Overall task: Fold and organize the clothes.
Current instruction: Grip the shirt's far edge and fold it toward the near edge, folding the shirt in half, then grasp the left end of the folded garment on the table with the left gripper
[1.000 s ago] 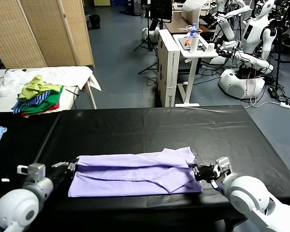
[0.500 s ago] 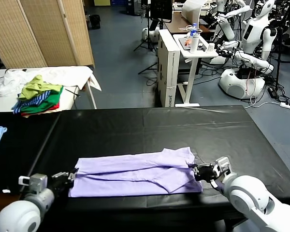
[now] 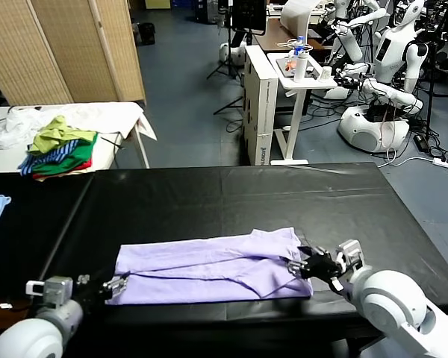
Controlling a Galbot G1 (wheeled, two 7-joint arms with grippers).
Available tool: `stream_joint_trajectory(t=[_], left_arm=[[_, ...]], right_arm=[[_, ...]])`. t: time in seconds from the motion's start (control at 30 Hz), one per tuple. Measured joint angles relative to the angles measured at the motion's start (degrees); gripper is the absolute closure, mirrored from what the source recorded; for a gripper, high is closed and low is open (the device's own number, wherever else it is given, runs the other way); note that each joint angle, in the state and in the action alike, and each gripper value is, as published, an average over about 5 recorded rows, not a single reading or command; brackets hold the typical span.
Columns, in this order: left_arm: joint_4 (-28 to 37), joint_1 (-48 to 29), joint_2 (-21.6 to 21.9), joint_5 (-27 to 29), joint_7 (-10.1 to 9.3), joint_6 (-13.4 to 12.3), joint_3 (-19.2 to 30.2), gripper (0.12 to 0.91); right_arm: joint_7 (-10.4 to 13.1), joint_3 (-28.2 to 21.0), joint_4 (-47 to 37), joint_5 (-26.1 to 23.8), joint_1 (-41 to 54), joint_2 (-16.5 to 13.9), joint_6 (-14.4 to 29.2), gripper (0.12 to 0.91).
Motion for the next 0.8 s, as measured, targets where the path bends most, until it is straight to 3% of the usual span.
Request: stream_joint_trajectory(t=[0.13,0.33,0.8], left_arm=[[2.10,-3.63,-1.02,-1.61,0.04,-2.13,0.76,0.124],[6.61,-9.37,-2.36,-3.11,1.03,-3.36,3.17,0.123],[13.43,-14.06,-4.58,-2.30,1.98,-4.55,6.81,0.123]], right_arm=[[0.39,-1.43,-3.79,-2.81,2.83,4.37,2.97,0.118],[1.03,-2.87,-9.35,-4.47,5.76,9.40,4.22,0.118],[3.25,-3.19,-15.60,-5.33,6.49,14.15,3.42,0.143]])
